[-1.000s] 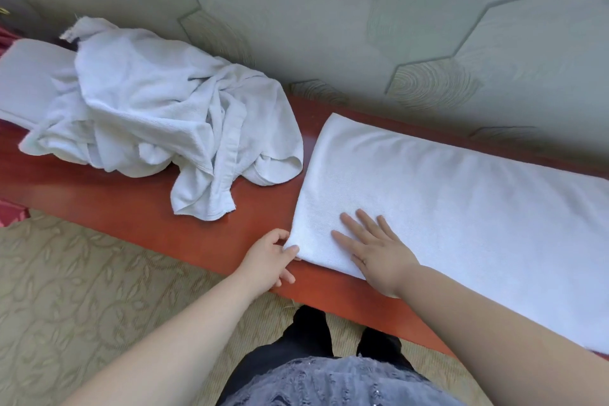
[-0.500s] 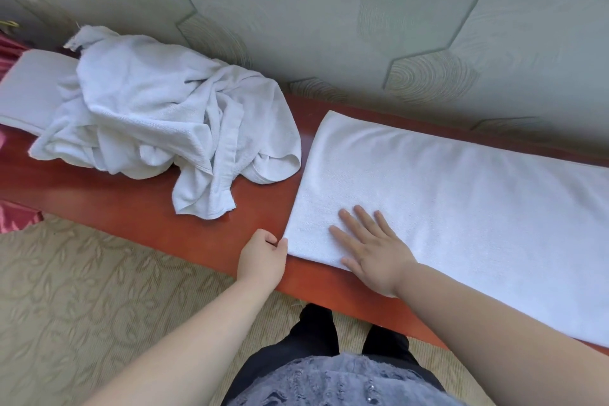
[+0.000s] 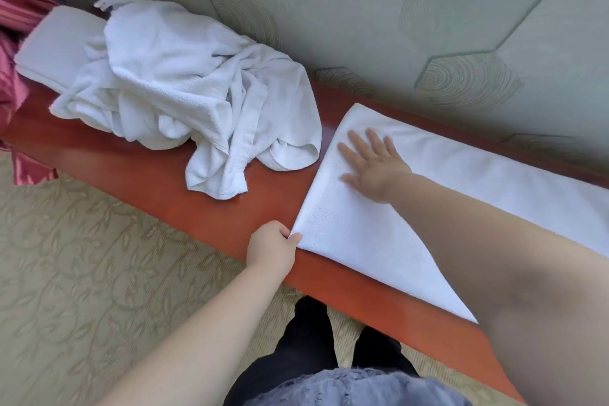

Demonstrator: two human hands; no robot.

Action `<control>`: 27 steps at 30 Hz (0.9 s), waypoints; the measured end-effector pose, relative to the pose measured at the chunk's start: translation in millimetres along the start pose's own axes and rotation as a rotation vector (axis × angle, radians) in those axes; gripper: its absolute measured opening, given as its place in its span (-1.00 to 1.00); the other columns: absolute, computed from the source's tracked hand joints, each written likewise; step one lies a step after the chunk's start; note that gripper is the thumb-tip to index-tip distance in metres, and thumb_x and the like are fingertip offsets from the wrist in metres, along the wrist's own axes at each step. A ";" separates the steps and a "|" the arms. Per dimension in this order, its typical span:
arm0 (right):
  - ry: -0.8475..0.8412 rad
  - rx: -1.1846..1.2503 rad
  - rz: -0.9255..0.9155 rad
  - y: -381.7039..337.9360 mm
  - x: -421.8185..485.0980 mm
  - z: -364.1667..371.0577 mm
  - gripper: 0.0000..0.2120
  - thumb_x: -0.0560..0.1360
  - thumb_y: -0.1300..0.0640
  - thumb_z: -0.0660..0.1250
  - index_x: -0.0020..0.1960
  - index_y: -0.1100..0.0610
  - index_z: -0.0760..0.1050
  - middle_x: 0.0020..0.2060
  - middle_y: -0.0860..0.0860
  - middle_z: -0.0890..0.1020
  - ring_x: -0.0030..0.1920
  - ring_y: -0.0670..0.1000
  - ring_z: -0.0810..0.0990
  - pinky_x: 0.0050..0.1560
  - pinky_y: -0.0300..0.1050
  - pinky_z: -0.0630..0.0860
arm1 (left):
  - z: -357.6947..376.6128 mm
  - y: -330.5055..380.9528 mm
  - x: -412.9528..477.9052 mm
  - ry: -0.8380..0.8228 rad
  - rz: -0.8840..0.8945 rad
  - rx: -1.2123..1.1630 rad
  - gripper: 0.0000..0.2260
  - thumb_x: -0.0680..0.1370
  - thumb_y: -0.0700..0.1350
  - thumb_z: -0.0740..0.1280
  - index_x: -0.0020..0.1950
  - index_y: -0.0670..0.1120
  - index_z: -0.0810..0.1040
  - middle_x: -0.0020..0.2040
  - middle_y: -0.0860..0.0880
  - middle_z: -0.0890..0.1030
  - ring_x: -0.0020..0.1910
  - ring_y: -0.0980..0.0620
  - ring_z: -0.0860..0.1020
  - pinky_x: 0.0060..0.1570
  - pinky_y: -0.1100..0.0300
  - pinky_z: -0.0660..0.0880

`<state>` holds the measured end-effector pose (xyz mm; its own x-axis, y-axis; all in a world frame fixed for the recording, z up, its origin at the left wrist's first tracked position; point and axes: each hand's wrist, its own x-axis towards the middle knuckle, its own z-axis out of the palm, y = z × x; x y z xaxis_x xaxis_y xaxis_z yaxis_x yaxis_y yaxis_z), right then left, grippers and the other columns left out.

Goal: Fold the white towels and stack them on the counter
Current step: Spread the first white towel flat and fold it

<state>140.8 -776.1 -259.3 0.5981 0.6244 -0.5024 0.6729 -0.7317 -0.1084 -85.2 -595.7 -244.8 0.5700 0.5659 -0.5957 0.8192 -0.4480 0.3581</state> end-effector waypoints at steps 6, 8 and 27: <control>-0.046 0.123 0.266 6.3 54.8 -43.0 -0.32 0.66 -0.30 -0.02 0.64 -0.18 -0.27 0.65 -0.02 -0.23 0.63 0.26 -0.19 0.59 0.29 -0.13 | -21.1 12.1 17.0 -0.236 -0.024 0.175 -0.64 0.56 0.18 0.35 -0.23 -0.08 0.68 -0.41 0.03 0.68 -0.33 0.02 0.70 -0.14 0.07 0.66; 0.040 0.199 0.308 -0.1 62.0 -55.1 -0.29 0.65 -0.22 0.13 0.66 -0.15 -0.16 0.66 0.03 -0.04 0.60 0.30 0.00 0.57 0.28 0.06 | -27.4 15.8 19.9 -0.301 -0.030 0.210 -0.58 0.59 0.19 0.29 -0.22 -0.11 0.69 -0.44 0.04 0.67 -0.39 0.04 0.69 -0.20 0.13 0.65; -0.137 -0.008 0.165 5.4 63.4 -119.0 -0.62 0.58 0.07 0.27 0.36 0.17 0.51 0.30 0.12 0.57 0.27 0.21 0.55 0.26 0.05 0.54 | -8.7 -8.8 -23.1 -0.415 -0.103 -0.694 -0.89 0.60 -0.16 0.32 0.12 -0.12 0.53 0.12 -0.08 0.67 -0.01 0.05 0.71 -0.09 0.25 0.62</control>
<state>234.2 -707.9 -189.6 0.6359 0.4532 -0.6247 0.5747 -0.8183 -0.0087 -105.0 -598.8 -228.0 0.5310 0.2177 -0.8189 0.7969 0.2001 0.5699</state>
